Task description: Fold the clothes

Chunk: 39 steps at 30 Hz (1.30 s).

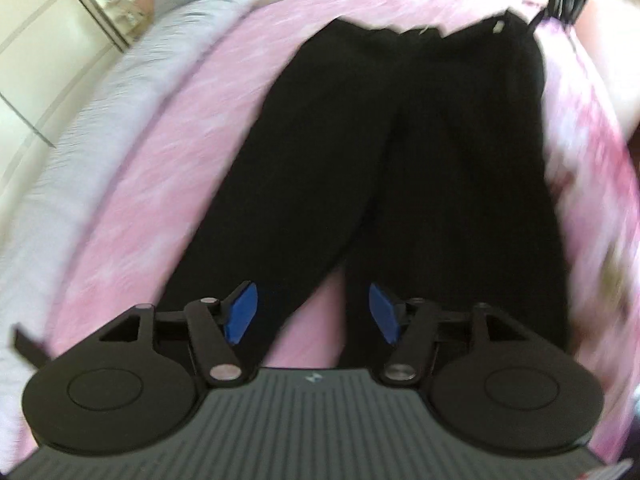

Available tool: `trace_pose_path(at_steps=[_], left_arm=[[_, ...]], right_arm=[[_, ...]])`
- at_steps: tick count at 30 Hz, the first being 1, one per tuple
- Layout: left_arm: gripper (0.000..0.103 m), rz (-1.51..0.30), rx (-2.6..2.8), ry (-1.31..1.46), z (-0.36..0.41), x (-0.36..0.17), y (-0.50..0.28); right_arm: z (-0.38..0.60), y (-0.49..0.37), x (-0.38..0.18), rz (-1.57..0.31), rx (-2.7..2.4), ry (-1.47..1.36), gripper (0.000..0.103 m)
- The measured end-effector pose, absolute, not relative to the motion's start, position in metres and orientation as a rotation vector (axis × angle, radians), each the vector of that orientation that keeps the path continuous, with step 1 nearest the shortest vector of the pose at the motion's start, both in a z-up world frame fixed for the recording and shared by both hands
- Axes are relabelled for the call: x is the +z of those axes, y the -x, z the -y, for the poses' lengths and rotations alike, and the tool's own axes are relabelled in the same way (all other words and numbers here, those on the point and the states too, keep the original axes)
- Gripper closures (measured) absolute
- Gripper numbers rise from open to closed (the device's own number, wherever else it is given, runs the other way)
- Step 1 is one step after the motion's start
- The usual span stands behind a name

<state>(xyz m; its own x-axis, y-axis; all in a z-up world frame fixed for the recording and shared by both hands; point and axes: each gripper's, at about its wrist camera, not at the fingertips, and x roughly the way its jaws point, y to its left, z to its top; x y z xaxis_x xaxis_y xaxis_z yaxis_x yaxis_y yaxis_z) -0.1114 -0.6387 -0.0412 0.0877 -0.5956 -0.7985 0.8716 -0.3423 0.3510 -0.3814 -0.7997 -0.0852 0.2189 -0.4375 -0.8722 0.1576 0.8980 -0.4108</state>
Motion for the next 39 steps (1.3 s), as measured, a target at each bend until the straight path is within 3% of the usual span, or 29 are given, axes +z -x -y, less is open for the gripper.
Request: trace_pose_path(at_steps=[2,5,7,11,17,25,35,36,37,39], left_arm=[[0.044,-0.349,-1.594,-1.158,0.673,-0.046,0.162],[0.044,-0.371,-1.610,-1.152,0.719,-0.051,0.209],[0.044,-0.402,-1.594,-1.125,0.740,-0.049,0.235],[0.038,-0.451,-1.547,-1.092,0.775,-0.049,0.255],[0.036,-0.412,-1.614,-1.116,0.806,-0.058,0.292],[0.035,-0.398,-1.726,-1.155,0.830,-0.079,0.317],[0.033,-0.469,-1.722,-1.225,0.798,-0.086,0.312],[0.033,-0.475,-1.720,-1.228,0.794,-0.086,0.312],[0.033,-0.479,-1.718,-1.229,0.792,-0.087,0.312],[0.033,-0.485,-1.716,-1.231,0.788,-0.089,0.314]], right_arm=[[0.820,0.405,-0.099,-1.282,-0.340,0.306,0.034],[0.866,0.415,-0.102,-1.225,-0.245,0.220,0.062],[0.905,0.421,-0.088,-1.127,-0.312,0.139,0.062],[0.976,0.435,-0.073,-1.018,-0.485,-0.060,0.043],[0.989,0.484,-0.083,-1.047,-0.527,-0.306,0.042],[0.934,0.544,-0.128,-0.939,-0.530,-0.954,0.040],[0.900,0.544,-0.179,-0.542,-0.690,-1.415,0.038],[0.900,0.544,-0.183,-0.494,-0.717,-1.456,0.051],[0.900,0.545,-0.186,-0.451,-0.743,-1.493,0.075],[0.900,0.549,-0.188,-0.447,-0.787,-1.522,0.083]])
